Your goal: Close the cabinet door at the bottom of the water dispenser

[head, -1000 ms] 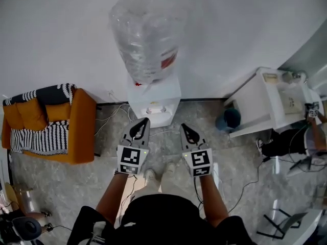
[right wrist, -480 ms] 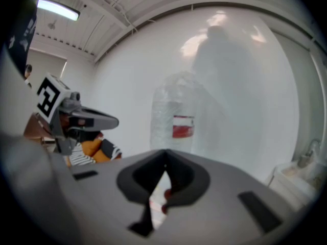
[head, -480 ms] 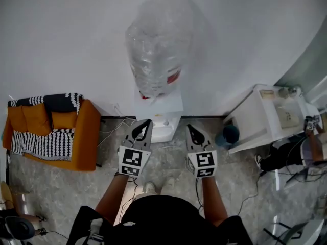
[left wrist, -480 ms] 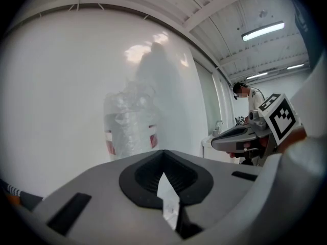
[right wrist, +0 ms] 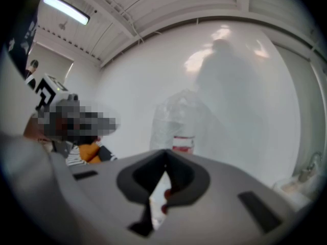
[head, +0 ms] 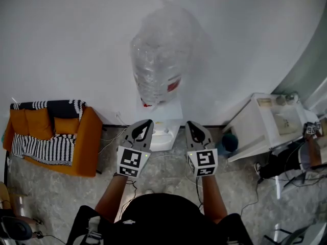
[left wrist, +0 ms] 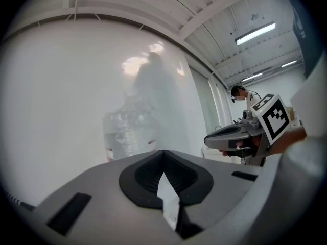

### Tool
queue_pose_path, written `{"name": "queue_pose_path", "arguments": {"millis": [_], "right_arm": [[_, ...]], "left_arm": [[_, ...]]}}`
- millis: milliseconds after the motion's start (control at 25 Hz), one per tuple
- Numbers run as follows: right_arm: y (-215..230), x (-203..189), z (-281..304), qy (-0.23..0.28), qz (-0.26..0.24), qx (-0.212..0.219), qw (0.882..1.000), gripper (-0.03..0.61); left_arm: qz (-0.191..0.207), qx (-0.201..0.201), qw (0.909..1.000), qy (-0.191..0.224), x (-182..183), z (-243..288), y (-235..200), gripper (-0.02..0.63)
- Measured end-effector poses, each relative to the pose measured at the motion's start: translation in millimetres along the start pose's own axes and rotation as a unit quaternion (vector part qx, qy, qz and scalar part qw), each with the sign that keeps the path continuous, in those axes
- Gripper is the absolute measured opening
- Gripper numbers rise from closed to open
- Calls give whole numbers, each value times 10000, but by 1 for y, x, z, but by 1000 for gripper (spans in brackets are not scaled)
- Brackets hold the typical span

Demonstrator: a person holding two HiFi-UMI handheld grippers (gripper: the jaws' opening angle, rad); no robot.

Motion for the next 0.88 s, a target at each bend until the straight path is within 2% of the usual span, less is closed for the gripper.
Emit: {"name": "queue_pose_path", "arguments": {"millis": [320,880], "right_arm": [[5,12,-7,156,-1,-47,9999,34],[0,11,-7,83,-14,2,10000,34]], "left_arm": [[41,91,9998,193,16,-4,-4,9],[1,250,9995,204,14,-10,-13,11]]}}
Point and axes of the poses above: the fingertips, and each gripper's own axes: z forward along the fingers, y to its right, x out of its top, the point moved 10 cm from there along -z, backward along the fingers, and after that the axes turned 12 degrees about z, right-handed, at the moved point
